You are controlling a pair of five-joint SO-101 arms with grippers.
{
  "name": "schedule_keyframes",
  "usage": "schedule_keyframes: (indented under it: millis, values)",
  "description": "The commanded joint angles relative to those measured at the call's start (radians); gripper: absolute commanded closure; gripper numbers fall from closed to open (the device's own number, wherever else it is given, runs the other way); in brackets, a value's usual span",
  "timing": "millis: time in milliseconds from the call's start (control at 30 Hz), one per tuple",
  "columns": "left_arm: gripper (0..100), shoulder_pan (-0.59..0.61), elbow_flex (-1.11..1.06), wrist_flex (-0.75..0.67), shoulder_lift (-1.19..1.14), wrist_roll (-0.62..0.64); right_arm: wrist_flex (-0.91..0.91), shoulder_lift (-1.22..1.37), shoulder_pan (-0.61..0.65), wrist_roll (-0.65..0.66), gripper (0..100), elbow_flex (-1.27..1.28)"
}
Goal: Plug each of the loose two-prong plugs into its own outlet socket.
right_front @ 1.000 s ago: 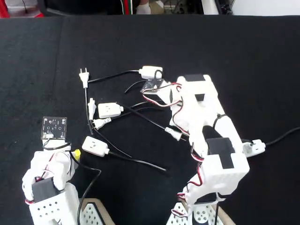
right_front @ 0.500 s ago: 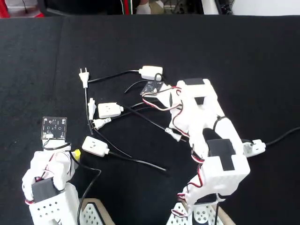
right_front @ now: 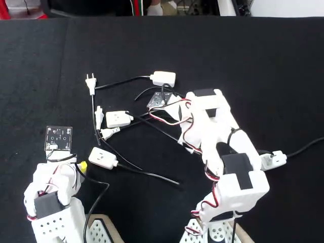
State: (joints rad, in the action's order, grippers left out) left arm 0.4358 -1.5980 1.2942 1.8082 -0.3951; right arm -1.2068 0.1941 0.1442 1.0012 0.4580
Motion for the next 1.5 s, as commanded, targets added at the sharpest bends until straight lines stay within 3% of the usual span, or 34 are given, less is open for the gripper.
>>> schedule_keyframes:
  millis: [0, 367, 633, 833, 1100, 1300, 1467]
  values:
    - [74, 0.002, 0.002, 0.003, 0.003, -0.006, -0.006, 0.016, 0.028, -0.029, 84.5, 0.067]
    - [74, 0.002, 0.002, 0.003, 0.003, -0.006, -0.023, 0.016, 0.040, -0.057, 80.3, 0.074]
    - [74, 0.002, 0.002, 0.003, 0.003, -0.006, -0.021, 0.016, 0.057, -0.057, 87.2, 0.088]
    - [74, 0.002, 0.002, 0.003, 0.003, -0.006, -0.029, 0.005, 0.051, -0.058, 98.5, 0.071]
    - [74, 0.001, 0.002, 0.003, 0.003, -0.006, -0.199, -0.008, 0.054, -0.158, 98.6, -0.159]
    - [74, -0.012, 0.010, 0.000, 0.005, -0.002, -0.318, -0.203, 0.058, -0.236, 98.6, -0.291]
    - [74, -0.131, 0.071, -0.014, 0.005, 0.084, -0.325, -0.458, 0.147, -0.307, 98.6, -0.242]
